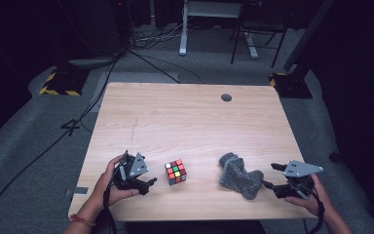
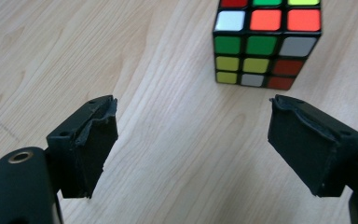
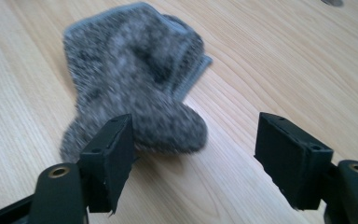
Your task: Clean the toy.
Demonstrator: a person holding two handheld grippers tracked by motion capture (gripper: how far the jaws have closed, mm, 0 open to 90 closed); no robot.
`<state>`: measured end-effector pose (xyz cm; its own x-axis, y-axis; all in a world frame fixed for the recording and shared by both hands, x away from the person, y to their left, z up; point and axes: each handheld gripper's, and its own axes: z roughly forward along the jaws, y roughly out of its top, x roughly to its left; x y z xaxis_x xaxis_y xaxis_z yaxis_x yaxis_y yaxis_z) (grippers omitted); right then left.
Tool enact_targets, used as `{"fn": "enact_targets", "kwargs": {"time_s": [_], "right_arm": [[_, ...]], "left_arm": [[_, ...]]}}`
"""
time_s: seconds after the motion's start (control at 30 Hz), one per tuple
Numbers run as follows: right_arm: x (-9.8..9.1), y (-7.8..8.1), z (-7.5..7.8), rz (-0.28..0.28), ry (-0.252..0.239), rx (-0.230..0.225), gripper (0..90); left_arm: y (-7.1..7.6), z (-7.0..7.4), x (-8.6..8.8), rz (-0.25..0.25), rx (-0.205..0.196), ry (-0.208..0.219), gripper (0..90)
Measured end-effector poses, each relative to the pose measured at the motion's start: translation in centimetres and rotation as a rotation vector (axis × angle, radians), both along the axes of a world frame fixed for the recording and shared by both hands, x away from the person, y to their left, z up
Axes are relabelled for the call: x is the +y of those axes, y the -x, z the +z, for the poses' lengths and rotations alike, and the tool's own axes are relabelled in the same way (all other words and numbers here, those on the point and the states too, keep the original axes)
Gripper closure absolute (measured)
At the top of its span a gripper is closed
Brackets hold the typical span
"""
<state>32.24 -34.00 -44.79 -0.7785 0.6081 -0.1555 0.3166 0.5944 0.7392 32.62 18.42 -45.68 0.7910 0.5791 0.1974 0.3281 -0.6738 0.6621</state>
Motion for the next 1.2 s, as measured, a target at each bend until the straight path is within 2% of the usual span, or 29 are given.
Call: {"fn": "enact_targets", "kwargs": {"time_s": [0.17,0.23,0.33,0.43,0.5,0.63,0.7,0.77,0.83,0.93,1.0,1.03,1.1,1.2], "right_arm": [[-2.0,-0.3,-1.0,-0.061,0.0,0.007,28.5],[-2.9,-0.5,-1.4,-0.089,-0.011,0.019,28.6],[-4.0,-0.8,-2.0,-0.14,-0.019,0.03,28.8],[-4.8,-1.1,-2.5,-0.181,-0.04,0.037,29.4],[-5.1,-1.3,-2.9,-0.202,-0.058,0.043,29.5],[-5.4,-1.7,-3.6,-0.233,-0.063,0.057,29.3],[-5.4,-1.9,-3.9,-0.258,-0.049,0.064,29.2],[-5.6,-2.1,-4.2,-0.278,-0.051,0.074,29.0],[-5.7,-2.2,-4.5,-0.287,-0.073,0.094,28.8],[-5.8,-2.4,-5.1,-0.293,-0.069,0.11,27.3],[-5.9,-2.5,-5.3,-0.293,-0.097,0.115,26.8],[-6.1,-2.6,-5.4,-0.29,-0.103,0.117,26.5],[-6.1,-2.6,-5.5,-0.289,-0.112,0.113,25.9],[-6.1,-2.6,-5.5,-0.287,-0.112,0.113,25.2]], "left_arm": [[-0.1,-0.3,0.6,0.012,-0.011,-0.017,16.7],[-0.2,-0.5,1.0,0.021,-0.002,-0.007,16.5],[-0.4,-1.0,1.5,0.029,0.002,-0.021,16.5],[-0.8,-1.6,2.3,0.058,0.03,0.004,16.4],[-1.0,-2.1,2.8,0.065,0.042,0.0,16.4],[-1.4,-3.0,3.7,0.095,0.061,-0.02,16.4],[-1.6,-3.3,4.3,0.105,0.076,-0.04,16.4],[-1.9,-3.5,4.9,0.121,0.094,-0.003,16.2],[-2.0,-3.6,5.2,0.122,0.106,0.014,15.9],[-2.2,-3.9,5.7,0.127,0.132,0.056,15.6],[-2.4,-4.3,6.1,0.134,0.167,0.109,15.2],[-2.5,-4.5,6.4,0.141,0.171,0.136,14.9],[-2.5,-4.7,6.7,0.131,0.156,0.151,13.7],[-2.5,-4.7,6.6,0.141,0.158,0.15,13.6]]}}
